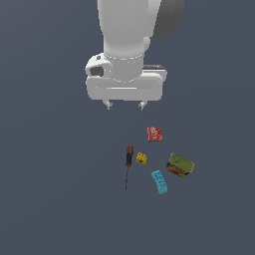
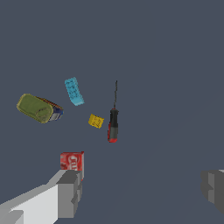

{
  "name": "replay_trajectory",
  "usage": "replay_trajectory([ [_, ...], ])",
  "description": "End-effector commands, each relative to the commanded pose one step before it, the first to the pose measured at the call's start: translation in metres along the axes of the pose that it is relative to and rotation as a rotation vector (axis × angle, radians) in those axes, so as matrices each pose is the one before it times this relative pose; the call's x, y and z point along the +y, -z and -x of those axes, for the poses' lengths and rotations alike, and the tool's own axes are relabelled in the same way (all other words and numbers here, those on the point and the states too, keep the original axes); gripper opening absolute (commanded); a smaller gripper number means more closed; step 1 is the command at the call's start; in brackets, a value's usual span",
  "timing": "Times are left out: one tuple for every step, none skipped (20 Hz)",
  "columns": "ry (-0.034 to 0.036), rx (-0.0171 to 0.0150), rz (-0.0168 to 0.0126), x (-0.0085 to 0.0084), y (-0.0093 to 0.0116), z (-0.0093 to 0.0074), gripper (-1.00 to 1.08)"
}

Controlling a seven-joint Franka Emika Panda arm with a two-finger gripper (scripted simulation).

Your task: Pick up a designated object from a clutter of objects.

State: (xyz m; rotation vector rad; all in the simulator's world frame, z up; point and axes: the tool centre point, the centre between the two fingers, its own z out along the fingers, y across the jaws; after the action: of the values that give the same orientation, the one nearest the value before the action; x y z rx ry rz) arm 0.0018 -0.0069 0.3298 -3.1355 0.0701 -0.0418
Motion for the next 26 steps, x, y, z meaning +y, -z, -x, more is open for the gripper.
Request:
replay_trajectory([
  [0.00000,0.00000,0.00000,0.00001,0.00000,0.00000,1.00],
  [-0.00027,-0.00036,0.00052,0.00030,-0.00004,0.00015,1.00],
  [-0.00099,-0.00128,0.00176,0.00092,-0.00024,0.00038,1.00],
  [-0.00164,-0.00209,0.00286,0.00153,-0.00037,0.00063,1.00],
  [-0.00232,-0.00288,0.00393,0.00213,-0.00049,0.00090,1.00],
  [-0.00305,-0.00367,0.00499,0.00272,-0.00060,0.00116,1.00],
  [-0.00372,-0.00424,0.00575,0.00314,-0.00068,0.00135,1.00],
  [-0.00341,-0.00360,0.00486,0.00267,-0.00054,0.00116,1.00],
  [-0.00285,-0.00273,0.00367,0.00205,-0.00036,0.00091,1.00],
  [-0.00228,-0.00190,0.00254,0.00143,-0.00021,0.00064,1.00],
  [-0.00155,-0.00102,0.00135,0.00080,-0.00004,0.00038,1.00],
  [-0.00064,-0.00017,0.00019,0.00015,0.00007,0.00009,1.00],
  [0.00071,0.00058,-0.00077,-0.00046,0.00005,-0.00022,1.00],
  [0.00236,0.00068,-0.00081,-0.00060,-0.00020,-0.00034,1.00],
  [0.00372,0.00011,0.00006,-0.00031,-0.00069,-0.00035,1.00],
  [0.00532,-0.00013,0.00049,-0.00028,-0.00107,-0.00042,1.00],
  [0.00684,-0.00017,0.00062,-0.00035,-0.00138,-0.00054,1.00],
  [0.00835,-0.00011,0.00062,-0.00048,-0.00166,-0.00068,1.00],
  [0.00987,-0.00005,0.00061,-0.00063,-0.00193,-0.00082,1.00],
  [0.01137,-0.00002,0.00062,-0.00074,-0.00221,-0.00095,1.00],
  [0.01283,-0.00001,0.00066,-0.00084,-0.00249,-0.00107,1.00],
  [0.01422,-0.00003,0.00071,-0.00093,-0.00277,-0.00118,1.00],
  [0.01570,-0.00007,0.00080,-0.00099,-0.00308,-0.00129,1.00],
  [0.01716,-0.00011,0.00086,-0.00106,-0.00337,-0.00139,1.00],
  [0.01857,-0.00012,0.00089,-0.00114,-0.00366,-0.00149,1.00],
  [0.02010,-0.00012,0.00089,-0.00123,-0.00396,-0.00161,1.00],
])
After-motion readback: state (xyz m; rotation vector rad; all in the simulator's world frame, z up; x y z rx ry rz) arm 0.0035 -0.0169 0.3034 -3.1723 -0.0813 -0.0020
